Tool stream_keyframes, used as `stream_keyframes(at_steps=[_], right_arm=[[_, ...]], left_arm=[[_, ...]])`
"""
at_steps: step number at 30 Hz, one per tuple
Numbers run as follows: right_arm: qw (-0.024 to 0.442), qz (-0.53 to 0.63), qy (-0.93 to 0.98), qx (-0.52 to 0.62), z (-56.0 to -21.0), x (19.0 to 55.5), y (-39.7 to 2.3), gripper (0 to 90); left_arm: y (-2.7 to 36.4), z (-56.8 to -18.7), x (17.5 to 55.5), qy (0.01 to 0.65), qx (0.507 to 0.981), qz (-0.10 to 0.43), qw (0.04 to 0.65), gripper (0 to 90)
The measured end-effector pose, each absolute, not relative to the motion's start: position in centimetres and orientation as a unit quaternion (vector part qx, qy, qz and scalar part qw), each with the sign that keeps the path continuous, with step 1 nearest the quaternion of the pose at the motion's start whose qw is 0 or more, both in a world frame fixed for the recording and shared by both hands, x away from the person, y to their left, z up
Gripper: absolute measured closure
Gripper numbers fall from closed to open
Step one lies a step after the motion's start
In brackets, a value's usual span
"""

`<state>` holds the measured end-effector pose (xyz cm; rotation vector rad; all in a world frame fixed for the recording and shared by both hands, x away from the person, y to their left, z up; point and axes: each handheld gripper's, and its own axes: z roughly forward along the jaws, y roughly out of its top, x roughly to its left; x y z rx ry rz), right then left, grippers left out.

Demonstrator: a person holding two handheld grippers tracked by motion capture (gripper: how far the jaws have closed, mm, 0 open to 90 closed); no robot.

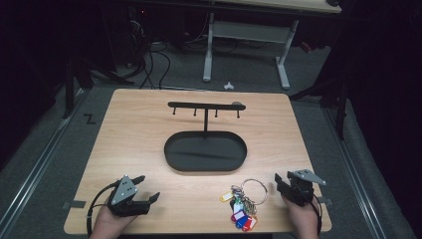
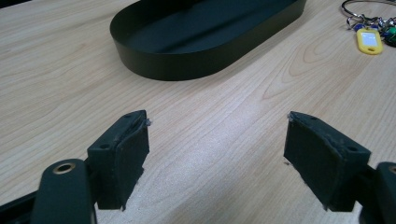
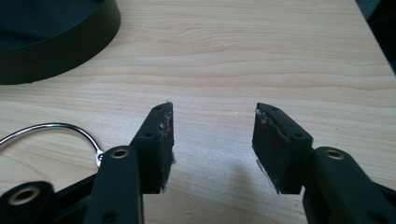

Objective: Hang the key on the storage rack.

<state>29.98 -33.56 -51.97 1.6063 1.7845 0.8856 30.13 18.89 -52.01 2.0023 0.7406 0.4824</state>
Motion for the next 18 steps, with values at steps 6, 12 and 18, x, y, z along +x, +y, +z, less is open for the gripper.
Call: stream_keyframes(at_steps=[6, 12, 18], right_arm=[[0.281, 0.331, 0.681, 0.590, -52.13, 30.04, -33.27, 43.6], [0.274, 0.335, 0.689, 0.581, -52.17, 30.20, -32.86, 41.6], [0.267, 0.339, 0.688, 0.583, -52.14, 30.12, -32.81, 41.4]], left_arm=[[18.83, -52.07, 30.10, 0.297, 0.816, 0.198, 0.454, 22.6], [18.82, -52.10, 30.10, 0.297, 0.818, 0.198, 0.451, 22.6], [18.65, -52.16, 30.05, 0.294, 0.820, 0.199, 0.449, 22.5]])
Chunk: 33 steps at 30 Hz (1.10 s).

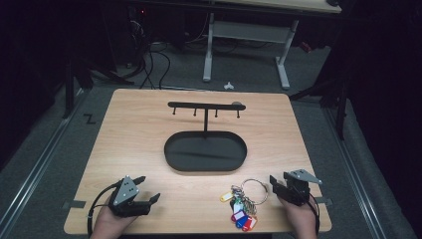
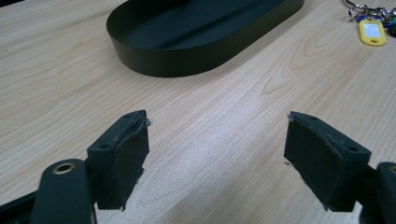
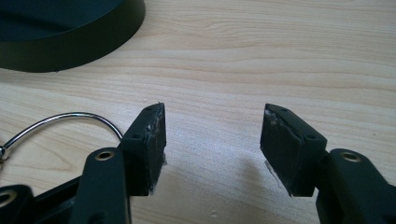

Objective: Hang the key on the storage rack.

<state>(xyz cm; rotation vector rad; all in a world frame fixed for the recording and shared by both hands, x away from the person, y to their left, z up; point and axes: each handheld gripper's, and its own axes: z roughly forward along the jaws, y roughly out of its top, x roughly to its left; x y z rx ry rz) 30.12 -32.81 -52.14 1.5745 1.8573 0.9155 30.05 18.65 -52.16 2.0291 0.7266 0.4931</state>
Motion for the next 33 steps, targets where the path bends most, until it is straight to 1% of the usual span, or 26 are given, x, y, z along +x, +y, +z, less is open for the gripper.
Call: stream_keyframes(at_steps=[9, 18, 26, 33], right_arm=[[0.253, 0.339, 0.695, 0.582, -52.2, 30.2, -32.3, 41.0], [0.239, 0.337, 0.723, 0.554, -52.2, 30.4, -30.9, 37.8], [0.237, 0.341, 0.736, 0.535, -52.1, 30.3, -29.9, 37.8], [0.226, 0.349, 0.747, 0.519, -52.0, 30.2, -29.0, 38.9]], left_arm=[[18.7, -52.2, 30.0, 0.293, 0.820, 0.199, 0.449, 22.5], [18.5, -52.2, 30.0, 0.288, 0.823, 0.200, 0.447, 22.8], [18.5, -52.2, 30.0, 0.289, 0.821, 0.203, 0.448, 22.7], [18.5, -52.3, 30.0, 0.287, 0.820, 0.205, 0.450, 21.5]])
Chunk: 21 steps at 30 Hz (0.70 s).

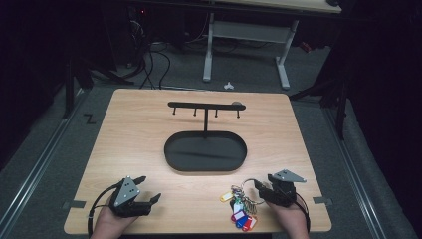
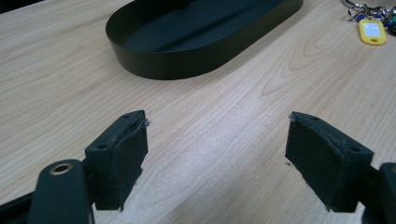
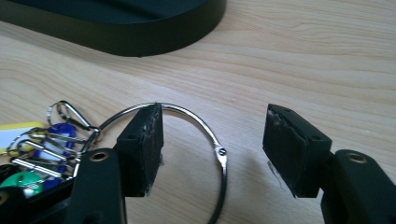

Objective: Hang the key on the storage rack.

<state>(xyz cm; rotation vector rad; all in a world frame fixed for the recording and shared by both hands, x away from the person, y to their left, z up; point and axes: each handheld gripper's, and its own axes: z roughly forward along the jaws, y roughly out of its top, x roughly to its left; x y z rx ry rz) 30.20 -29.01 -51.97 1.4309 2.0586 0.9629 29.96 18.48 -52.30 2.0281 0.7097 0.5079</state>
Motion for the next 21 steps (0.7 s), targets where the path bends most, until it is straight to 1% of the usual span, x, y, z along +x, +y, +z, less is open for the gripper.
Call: stream_keyframes(at_steps=[4, 9, 10, 15, 16, 17, 21], right_arm=[[0.219, 0.354, 0.748, 0.517, -51.8, 30.2, -28.7, 39.3], [0.210, 0.362, 0.745, 0.519, -51.6, 30.2, -28.8, 46.0], [0.210, 0.362, 0.745, 0.519, -51.6, 30.2, -28.8, 46.0], [0.208, 0.385, 0.728, 0.528, -50.8, 30.0, -29.3, 58.9], [0.208, 0.385, 0.728, 0.528, -50.8, 30.0, -29.3, 58.9], [0.221, 0.390, 0.723, 0.526, -50.6, 29.9, -29.3, 62.5], [0.214, 0.396, 0.718, 0.530, -50.7, 29.9, -29.2, 60.6]], left_arm=[[18.4, -52.3, 29.9, 0.285, 0.821, 0.205, 0.450, 21.3], [18.4, -52.3, 29.9, 0.282, 0.821, 0.207, 0.451, 21.3], [18.4, -52.3, 29.9, 0.282, 0.821, 0.207, 0.451, 21.3], [18.3, -52.3, 29.8, 0.277, 0.823, 0.207, 0.450, 21.3], [18.3, -52.3, 29.8, 0.277, 0.823, 0.207, 0.450, 21.3], [18.3, -52.3, 29.9, 0.277, 0.823, 0.207, 0.450, 21.2], [18.4, -52.3, 29.8, 0.278, 0.823, 0.206, 0.450, 21.1]])
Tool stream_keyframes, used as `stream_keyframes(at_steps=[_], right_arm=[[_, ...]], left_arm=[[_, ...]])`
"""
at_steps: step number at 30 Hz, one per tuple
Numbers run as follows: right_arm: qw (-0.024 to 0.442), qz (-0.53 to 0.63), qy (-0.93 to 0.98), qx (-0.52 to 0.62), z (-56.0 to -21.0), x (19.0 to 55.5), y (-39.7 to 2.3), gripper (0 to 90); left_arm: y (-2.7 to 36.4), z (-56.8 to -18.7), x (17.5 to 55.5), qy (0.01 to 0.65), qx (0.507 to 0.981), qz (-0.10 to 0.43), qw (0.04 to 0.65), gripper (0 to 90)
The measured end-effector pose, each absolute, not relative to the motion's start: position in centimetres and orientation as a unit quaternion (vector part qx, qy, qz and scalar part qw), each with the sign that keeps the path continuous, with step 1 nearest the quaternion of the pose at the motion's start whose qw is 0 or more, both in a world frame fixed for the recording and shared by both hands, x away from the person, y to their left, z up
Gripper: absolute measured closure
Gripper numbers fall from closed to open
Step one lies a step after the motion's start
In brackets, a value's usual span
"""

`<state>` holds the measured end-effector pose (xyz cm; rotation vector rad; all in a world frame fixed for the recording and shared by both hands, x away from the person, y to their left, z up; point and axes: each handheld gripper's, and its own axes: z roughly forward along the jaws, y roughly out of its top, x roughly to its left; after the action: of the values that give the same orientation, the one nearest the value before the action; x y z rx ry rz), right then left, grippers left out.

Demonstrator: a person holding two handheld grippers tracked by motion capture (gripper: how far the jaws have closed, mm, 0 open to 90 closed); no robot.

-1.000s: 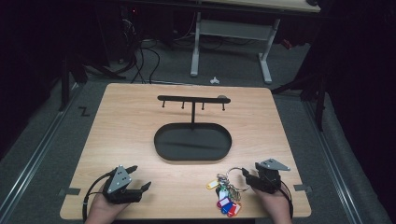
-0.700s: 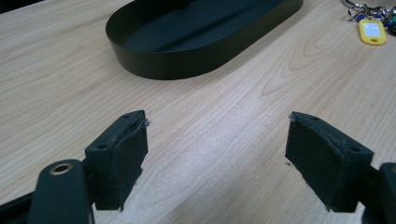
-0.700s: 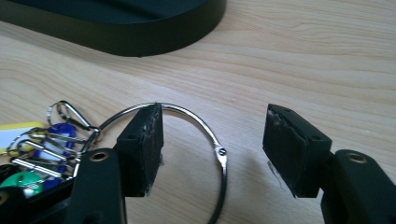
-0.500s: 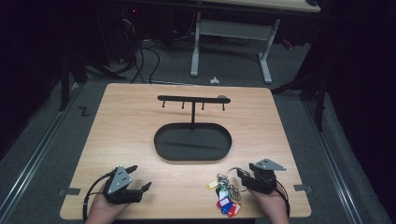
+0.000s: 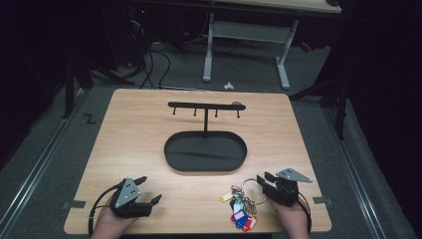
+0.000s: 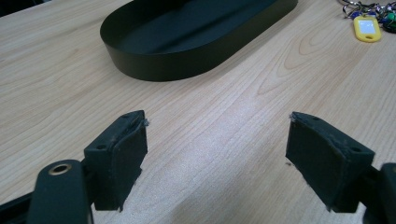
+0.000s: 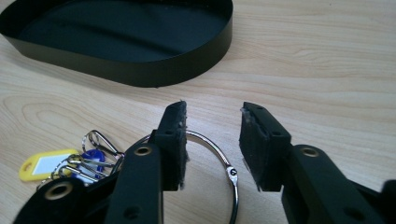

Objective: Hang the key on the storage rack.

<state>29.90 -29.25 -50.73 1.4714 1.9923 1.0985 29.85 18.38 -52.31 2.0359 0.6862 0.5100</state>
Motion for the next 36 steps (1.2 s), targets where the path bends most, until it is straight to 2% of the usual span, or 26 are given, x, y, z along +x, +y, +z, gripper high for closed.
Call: stream_keyframes(at_steps=[5, 9, 21, 28, 30, 36], right_arm=[[0.192, 0.389, 0.725, 0.535, -50.7, 30.1, -28.8, 62.5], [0.196, 0.367, 0.748, 0.517, -50.3, 30.4, -28.4, 62.4], [0.140, 0.240, 0.840, 0.466, -49.0, 32.0, -27.2, 49.8], [0.108, 0.157, 0.890, 0.413, -48.4, 34.0, -26.1, 46.3], [0.094, 0.132, 0.902, 0.401, -48.4, 35.0, -25.7, 42.8], [0.082, 0.095, 0.925, 0.358, -48.3, 36.1, -24.6, 37.7]], left_arm=[[18.5, -52.3, 29.8, 0.276, 0.824, 0.208, 0.450, 21.1], [18.6, -52.3, 29.8, 0.276, 0.823, 0.210, 0.450, 21.1], [18.5, -52.3, 29.8, 0.270, 0.827, 0.203, 0.449, 21.1], [18.1, -52.4, 29.6, 0.259, 0.834, 0.201, 0.443, 21.4], [18.1, -52.4, 29.6, 0.260, 0.834, 0.201, 0.444, 21.4], [18.2, -52.4, 29.6, 0.261, 0.834, 0.201, 0.443, 21.4]])
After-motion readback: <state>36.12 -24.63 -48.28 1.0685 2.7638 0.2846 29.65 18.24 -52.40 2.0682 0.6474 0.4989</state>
